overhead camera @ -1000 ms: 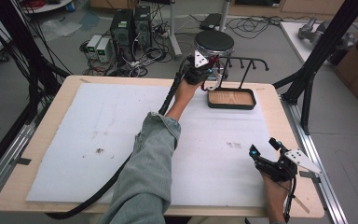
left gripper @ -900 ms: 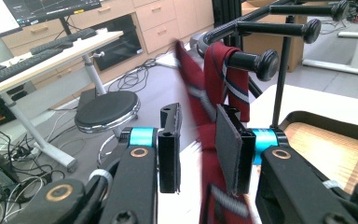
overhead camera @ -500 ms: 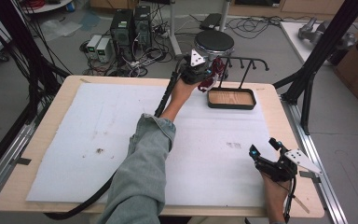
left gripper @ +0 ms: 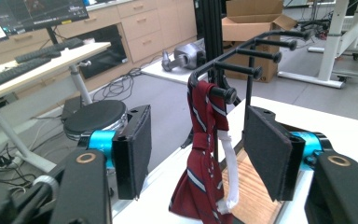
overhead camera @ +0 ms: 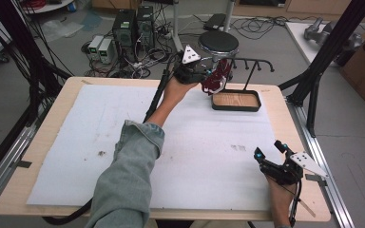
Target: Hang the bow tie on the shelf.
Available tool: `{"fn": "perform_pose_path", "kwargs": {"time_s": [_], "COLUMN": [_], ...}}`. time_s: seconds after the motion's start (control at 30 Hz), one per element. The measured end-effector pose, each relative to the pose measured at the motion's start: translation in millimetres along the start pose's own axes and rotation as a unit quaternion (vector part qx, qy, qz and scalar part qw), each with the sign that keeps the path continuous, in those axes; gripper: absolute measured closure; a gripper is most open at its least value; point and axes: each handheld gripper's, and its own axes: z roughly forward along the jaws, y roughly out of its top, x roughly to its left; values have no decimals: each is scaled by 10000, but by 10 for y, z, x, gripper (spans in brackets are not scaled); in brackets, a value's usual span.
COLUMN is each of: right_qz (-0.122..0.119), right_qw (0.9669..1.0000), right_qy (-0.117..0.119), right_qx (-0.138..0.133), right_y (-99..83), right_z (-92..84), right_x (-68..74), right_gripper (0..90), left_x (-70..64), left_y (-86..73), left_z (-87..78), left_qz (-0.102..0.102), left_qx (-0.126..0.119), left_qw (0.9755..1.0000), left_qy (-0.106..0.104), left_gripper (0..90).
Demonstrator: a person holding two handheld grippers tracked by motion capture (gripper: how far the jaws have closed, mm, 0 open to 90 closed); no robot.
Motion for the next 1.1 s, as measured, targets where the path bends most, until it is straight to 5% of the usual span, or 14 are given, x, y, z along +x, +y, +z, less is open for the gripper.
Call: {"fn": "perform_pose_path", "kwargs": {"time_s": [0.53, 0.77, 0.93, 1.1], "right_qz": [-41, -54, -80, -63], "right_qw": [10000, 10000, 9999, 9999], "right_qy": [-10, -44, -50, -68], "right_qx": [31, 53, 55, 65], "right_y": [2, 2, -1, -2], "right_z": [13, 11, 11, 10], "right_x": [16, 18, 19, 21], "right_gripper": [109, 108, 109, 109], "left_x": [312, 393, 428, 467], "left_y": [11, -67, -146, -288], "left_z": [-945, -1514, -1934, -2298], "left_qz": [-489, -520, -349, -440], "left_qx": [-212, -416, -481, -543], "left_qw": [9985, 9974, 9972, 9959], "left_qy": [122, 289, 444, 579], "left_gripper": [243, 217, 205, 199]}}
